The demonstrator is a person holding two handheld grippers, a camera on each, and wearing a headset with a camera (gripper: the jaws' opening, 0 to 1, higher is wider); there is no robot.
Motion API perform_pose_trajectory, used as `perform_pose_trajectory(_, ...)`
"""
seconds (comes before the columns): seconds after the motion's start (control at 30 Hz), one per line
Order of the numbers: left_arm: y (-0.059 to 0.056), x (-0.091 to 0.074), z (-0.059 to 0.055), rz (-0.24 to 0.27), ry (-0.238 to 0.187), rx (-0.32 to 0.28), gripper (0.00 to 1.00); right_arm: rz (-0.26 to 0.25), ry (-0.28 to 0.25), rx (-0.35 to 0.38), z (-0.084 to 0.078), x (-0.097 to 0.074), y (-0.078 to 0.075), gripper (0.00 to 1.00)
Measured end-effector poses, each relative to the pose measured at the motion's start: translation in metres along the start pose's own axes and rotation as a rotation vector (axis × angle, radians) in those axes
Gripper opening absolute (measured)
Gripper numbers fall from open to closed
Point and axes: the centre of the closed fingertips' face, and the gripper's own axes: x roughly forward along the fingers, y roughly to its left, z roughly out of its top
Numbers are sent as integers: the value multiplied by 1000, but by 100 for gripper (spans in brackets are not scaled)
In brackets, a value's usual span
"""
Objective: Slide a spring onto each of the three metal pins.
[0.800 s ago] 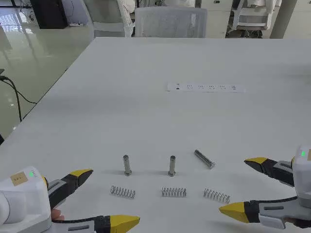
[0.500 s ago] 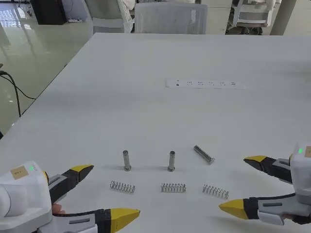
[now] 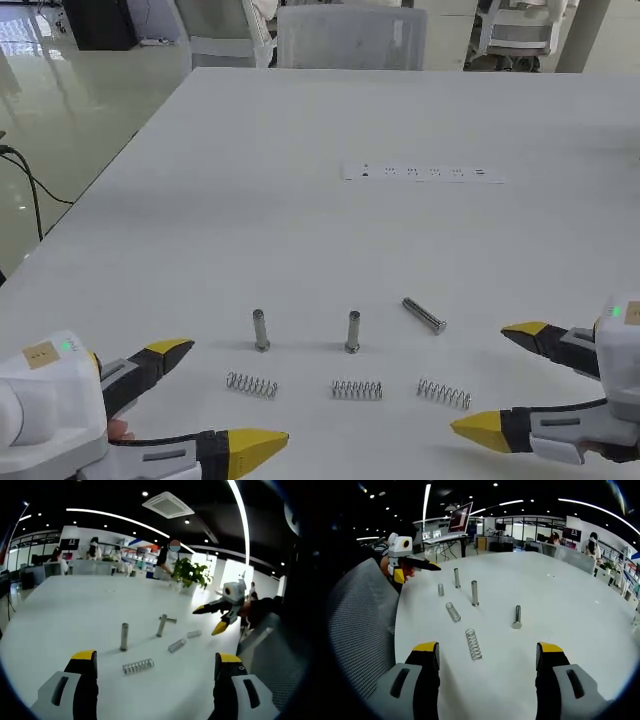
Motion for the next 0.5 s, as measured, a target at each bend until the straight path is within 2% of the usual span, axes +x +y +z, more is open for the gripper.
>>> perform_pose_trajectory(0.5, 0, 0, -1, -1, 5, 2, 94, 7, 14, -3, -2, 2, 2, 78)
